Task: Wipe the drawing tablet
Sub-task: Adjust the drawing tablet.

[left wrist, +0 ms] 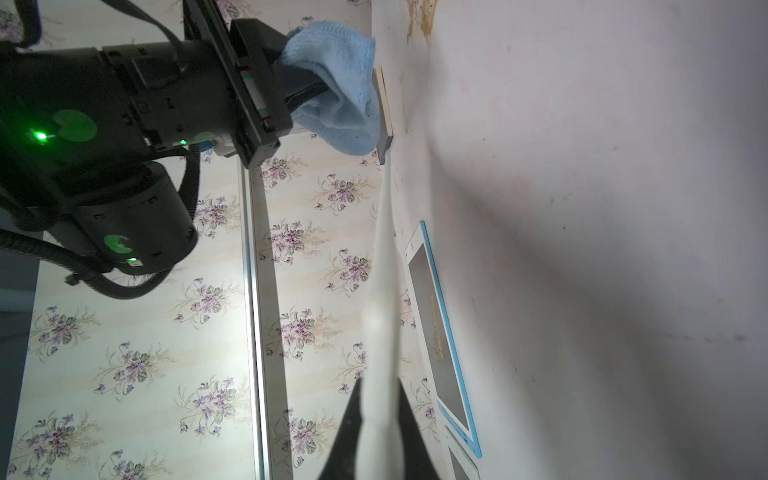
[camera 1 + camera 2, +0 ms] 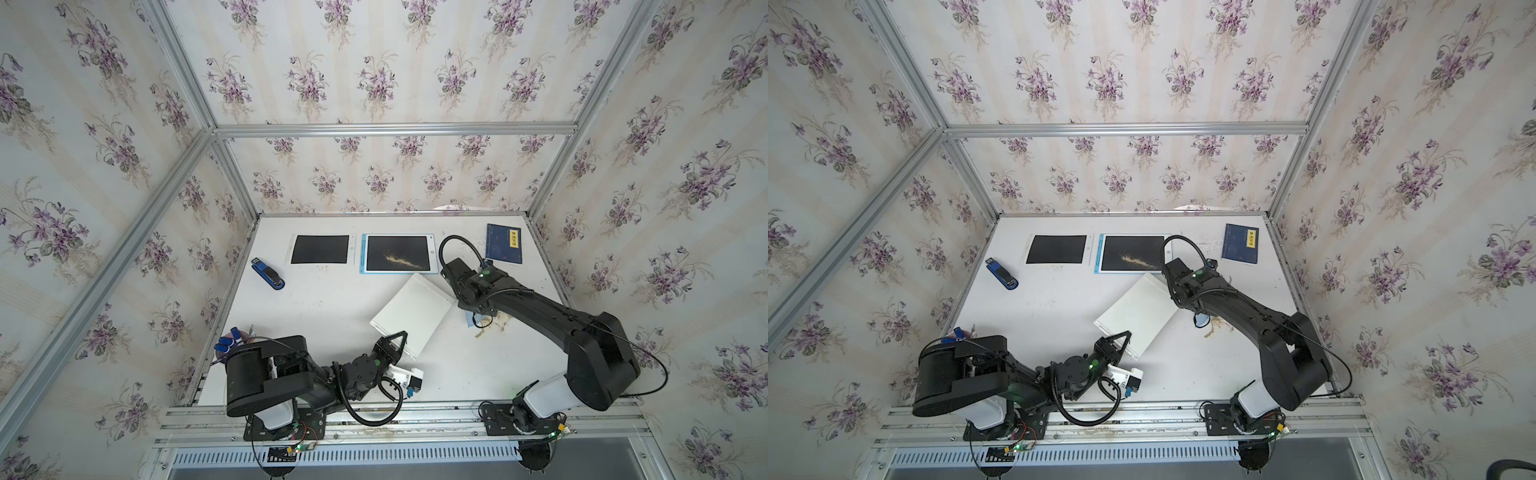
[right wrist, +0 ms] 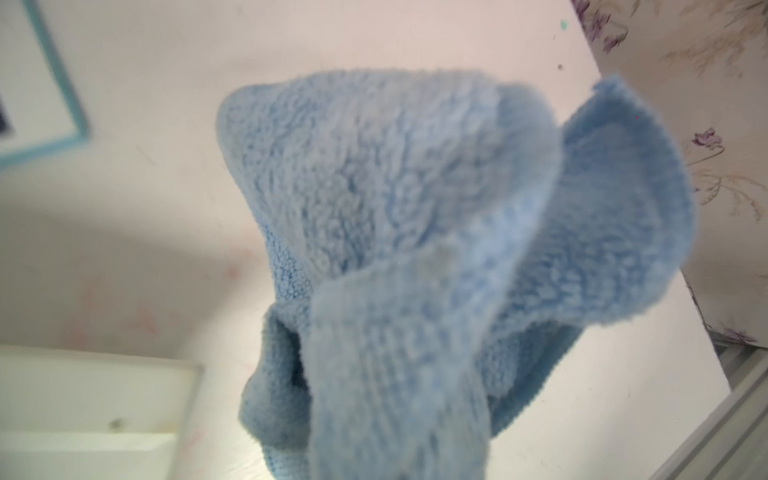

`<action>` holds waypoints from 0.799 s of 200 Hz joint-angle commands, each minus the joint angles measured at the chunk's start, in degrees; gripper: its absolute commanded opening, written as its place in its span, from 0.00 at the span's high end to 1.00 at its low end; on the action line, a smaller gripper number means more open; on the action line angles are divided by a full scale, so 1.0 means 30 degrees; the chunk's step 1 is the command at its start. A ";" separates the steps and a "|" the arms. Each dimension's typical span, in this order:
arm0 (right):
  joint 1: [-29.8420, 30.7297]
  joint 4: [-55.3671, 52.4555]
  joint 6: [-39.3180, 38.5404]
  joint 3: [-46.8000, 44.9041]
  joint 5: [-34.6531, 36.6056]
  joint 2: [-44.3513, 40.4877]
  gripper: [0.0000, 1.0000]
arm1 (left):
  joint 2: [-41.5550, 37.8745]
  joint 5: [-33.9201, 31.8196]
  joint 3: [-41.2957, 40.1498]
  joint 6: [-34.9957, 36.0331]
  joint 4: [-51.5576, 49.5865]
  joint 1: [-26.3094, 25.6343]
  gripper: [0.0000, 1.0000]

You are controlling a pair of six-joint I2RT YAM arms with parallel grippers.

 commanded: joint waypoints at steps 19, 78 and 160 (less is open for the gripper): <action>-0.1564 -0.0770 -0.0769 0.2471 0.1431 -0.1798 1.00 | -0.1805 -0.0910 0.1155 -0.3378 -0.1985 0.0166 1.00; -0.8154 0.4525 -0.3116 -0.2560 -0.8063 -0.1699 1.00 | -0.9475 -0.0430 0.7150 -1.7011 -1.8764 0.0337 1.00; -1.0439 0.6383 -0.3330 -0.3948 -0.9650 -0.4529 1.00 | -1.2244 0.3243 1.2523 -3.0744 -3.1144 0.1803 1.00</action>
